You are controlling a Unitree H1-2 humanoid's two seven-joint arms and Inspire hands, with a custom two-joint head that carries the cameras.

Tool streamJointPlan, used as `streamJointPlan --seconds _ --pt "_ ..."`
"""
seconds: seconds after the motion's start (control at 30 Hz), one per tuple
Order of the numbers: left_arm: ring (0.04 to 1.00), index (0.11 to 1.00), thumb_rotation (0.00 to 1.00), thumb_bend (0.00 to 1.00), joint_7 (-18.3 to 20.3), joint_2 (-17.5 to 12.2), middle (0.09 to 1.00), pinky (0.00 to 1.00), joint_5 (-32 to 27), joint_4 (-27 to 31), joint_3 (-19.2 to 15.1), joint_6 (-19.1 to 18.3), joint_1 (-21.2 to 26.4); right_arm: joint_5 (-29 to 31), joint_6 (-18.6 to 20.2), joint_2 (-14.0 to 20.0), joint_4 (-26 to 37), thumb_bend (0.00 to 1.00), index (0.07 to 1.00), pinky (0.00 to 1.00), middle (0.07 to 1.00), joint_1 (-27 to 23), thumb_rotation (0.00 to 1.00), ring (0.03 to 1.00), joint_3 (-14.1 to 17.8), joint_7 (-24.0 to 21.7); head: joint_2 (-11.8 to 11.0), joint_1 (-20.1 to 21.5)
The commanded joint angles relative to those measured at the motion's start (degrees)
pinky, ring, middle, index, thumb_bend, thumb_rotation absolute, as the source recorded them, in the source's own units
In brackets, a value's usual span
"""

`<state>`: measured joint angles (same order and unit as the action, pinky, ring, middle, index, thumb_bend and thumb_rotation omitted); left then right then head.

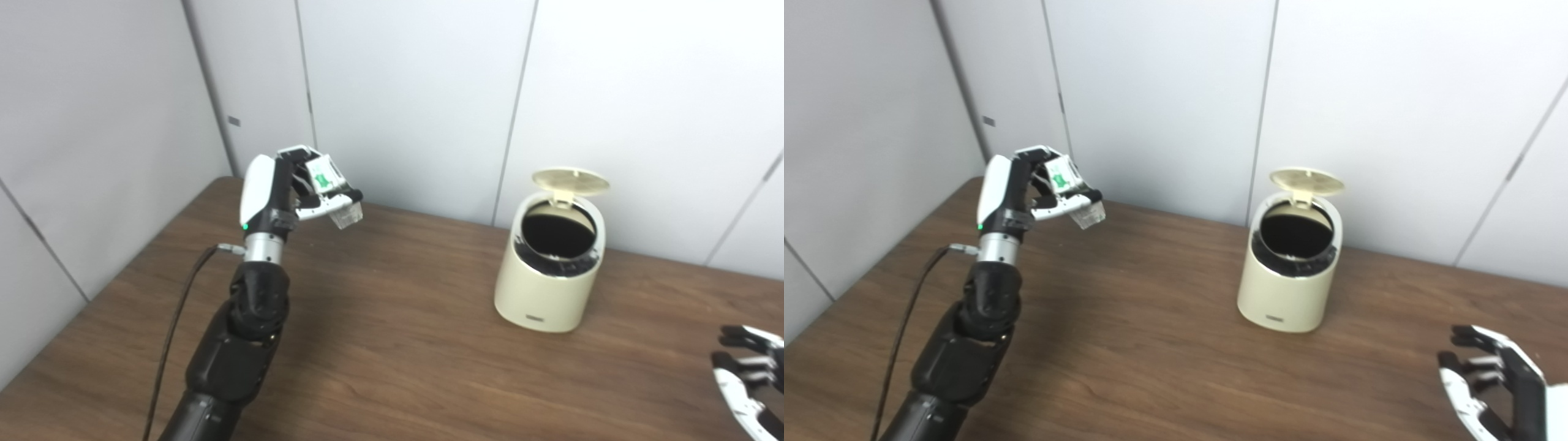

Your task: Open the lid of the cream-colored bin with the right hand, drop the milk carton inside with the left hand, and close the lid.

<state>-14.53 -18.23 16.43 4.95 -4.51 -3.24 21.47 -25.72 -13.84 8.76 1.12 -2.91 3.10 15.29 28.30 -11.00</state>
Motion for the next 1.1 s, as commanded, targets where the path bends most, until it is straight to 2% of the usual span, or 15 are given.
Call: streamJointPlan --seconds 0.0,0.07,0.1,0.17,0.23,0.3,0.37,0.53,0.77,0.83,1.0,1.07 --pt "0.437 0.484 0.0 0.5 0.7 1.1 0.491 0.33 -2.0 4.9 -0.7 1.3 2.4 -0.7 0.7 -2.4 1.1 0.2 0.652 0.47 0.662 0.9 0.12 0.604 -1.0 0.7 -0.1 1.2" --pt "0.456 0.469 0.0 0.5 1.2 2.0 0.498 0.36 -1.4 7.1 -0.9 2.0 1.4 -1.1 2.2 -2.9 1.9 0.21 0.656 0.47 0.667 1.0 0.04 0.606 -1.0 0.5 -0.1 2.3" --pt "0.459 0.467 0.0 0.5 1.2 2.1 0.498 0.36 -0.1 7.7 -0.7 3.9 1.0 -1.0 2.8 -3.3 2.1 0.21 0.659 0.47 0.668 1.0 0.02 0.608 -1.0 0.4 -0.1 3.0" --pt "0.483 0.46 0.0 0.5 0.2 1.8 0.486 0.4 4.0 8.2 0.1 8.4 0.5 -0.9 4.2 -4.0 2.5 0.22 0.664 0.48 0.671 1.0 0.01 0.611 -0.9 0.2 0.0 4.2" --pt "0.517 0.452 0.0 0.5 -1.7 1.1 0.472 0.58 9.8 7.8 1.0 13.5 0.4 -0.8 4.8 -4.3 2.3 0.23 0.674 0.45 0.661 0.9 0.0 0.59 -1.0 0.2 0.0 4.7" --pt "0.525 0.452 0.0 0.5 -4.6 0.6 0.466 0.63 15.5 7.1 1.8 19.4 0.5 -1.1 4.9 -4.4 1.7 0.23 0.674 0.48 0.67 0.6 0.0 0.615 -1.3 0.6 0.0 5.4" --pt "0.527 0.453 0.0 0.5 -6.2 1.0 0.463 0.64 18.1 6.8 2.1 22.6 0.5 -1.7 5.3 -4.5 1.4 0.23 0.676 0.49 0.677 0.5 0.0 0.629 -1.5 1.0 0.0 5.6" --pt "0.524 0.455 0.0 0.5 -7.3 3.6 0.463 0.6 21.3 7.4 2.5 25.4 0.4 -2.1 4.9 -4.8 0.4 0.23 0.673 0.45 0.66 0.2 0.02 0.597 -1.7 2.1 0.2 6.4" --pt "0.526 0.451 0.0 0.5 -6.7 6.6 0.466 0.61 20.8 5.8 4.0 28.8 0.8 -1.9 3.7 -5.4 -1.9 0.24 0.671 0.42 0.643 -0.4 0.02 0.57 -2.5 3.7 -0.1 8.4" --pt "0.525 0.45 0.0 0.5 -8.1 6.9 0.467 0.6 22.5 5.0 5.1 29.8 1.1 -2.3 3.6 -5.4 -2.1 0.24 0.672 0.42 0.642 -0.4 0.07 0.568 -2.9 4.1 -0.1 8.8" --pt "0.524 0.447 0.0 0.5 -11.4 6.8 0.47 0.59 25.0 3.1 8.9 30.1 2.4 -2.8 3.9 -5.8 -2.4 0.25 0.673 0.41 0.63 -0.5 0.1 0.557 -3.5 4.8 -0.1 10.0" --pt "0.525 0.444 0.0 0.5 -12.6 6.8 0.474 0.59 25.5 2.3 10.5 30.1 3.2 -2.9 4.7 -6.1 -2.2 0.25 0.678 0.44 0.648 -0.4 0.11 0.584 -3.7 4.7 -0.1 10.4"
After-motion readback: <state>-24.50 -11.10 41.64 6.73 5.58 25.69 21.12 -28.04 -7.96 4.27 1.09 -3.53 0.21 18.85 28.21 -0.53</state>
